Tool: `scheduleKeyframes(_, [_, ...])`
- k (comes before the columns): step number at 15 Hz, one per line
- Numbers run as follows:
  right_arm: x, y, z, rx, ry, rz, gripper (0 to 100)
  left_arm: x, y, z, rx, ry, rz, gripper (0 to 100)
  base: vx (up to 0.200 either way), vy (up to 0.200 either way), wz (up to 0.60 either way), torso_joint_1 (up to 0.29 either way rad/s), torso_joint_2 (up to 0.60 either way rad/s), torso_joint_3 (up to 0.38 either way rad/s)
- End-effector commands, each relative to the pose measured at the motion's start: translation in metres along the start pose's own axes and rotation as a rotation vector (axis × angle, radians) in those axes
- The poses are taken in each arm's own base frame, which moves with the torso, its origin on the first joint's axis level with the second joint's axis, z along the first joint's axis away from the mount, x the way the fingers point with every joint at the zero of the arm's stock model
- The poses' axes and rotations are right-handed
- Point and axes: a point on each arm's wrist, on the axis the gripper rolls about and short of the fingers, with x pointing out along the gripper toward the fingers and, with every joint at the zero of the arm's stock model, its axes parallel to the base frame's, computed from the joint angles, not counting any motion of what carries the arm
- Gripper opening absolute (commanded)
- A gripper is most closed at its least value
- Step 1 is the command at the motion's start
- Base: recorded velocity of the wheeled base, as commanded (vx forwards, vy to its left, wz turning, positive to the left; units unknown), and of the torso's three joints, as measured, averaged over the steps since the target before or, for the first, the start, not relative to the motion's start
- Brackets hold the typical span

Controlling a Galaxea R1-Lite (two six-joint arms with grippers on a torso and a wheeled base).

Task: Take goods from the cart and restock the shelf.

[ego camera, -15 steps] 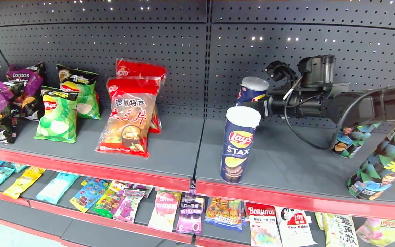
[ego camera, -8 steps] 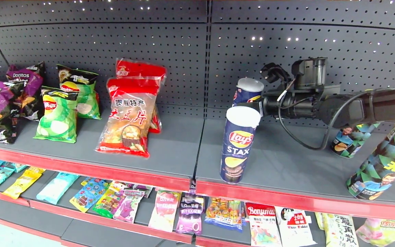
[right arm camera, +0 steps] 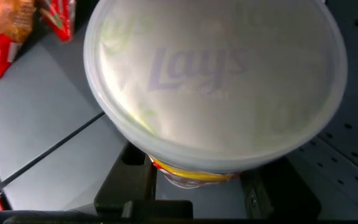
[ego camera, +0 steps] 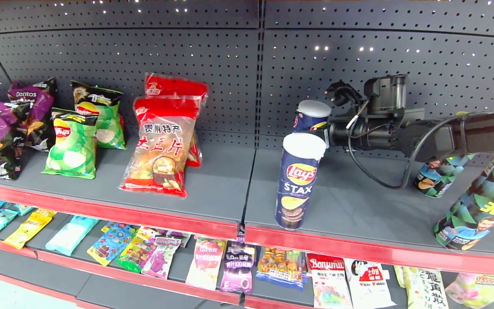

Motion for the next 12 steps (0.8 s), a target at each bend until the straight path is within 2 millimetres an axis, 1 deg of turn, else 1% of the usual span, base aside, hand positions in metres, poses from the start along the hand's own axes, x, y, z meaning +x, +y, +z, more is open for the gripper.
scheduleKeyframes(1, [-0.0010, 0.0003, 0.0012, -0.002, -0.004, 0.001, 0, 0.0001, 0.0000, 0.0001, 0.000, 0.001, 0.000, 100, 0.000, 0.000, 0.00, 0.000, 0.00, 0.000])
scheduleKeyframes(9, [-0.0005, 0.0018, -0.0003, -0.002, 0.002, 0.005, 0, 0.0001, 0.0000, 0.0001, 0.000, 0.001, 0.000, 100, 0.000, 0.000, 0.00, 0.000, 0.00, 0.000])
scheduleKeyframes(12, [0.0007, 0.0053, -0.0027, -0.002, 0.010, 0.014, 0, 0.0001, 0.0000, 0.0001, 0.000, 0.001, 0.000, 100, 0.000, 0.000, 0.00, 0.000, 0.00, 0.000])
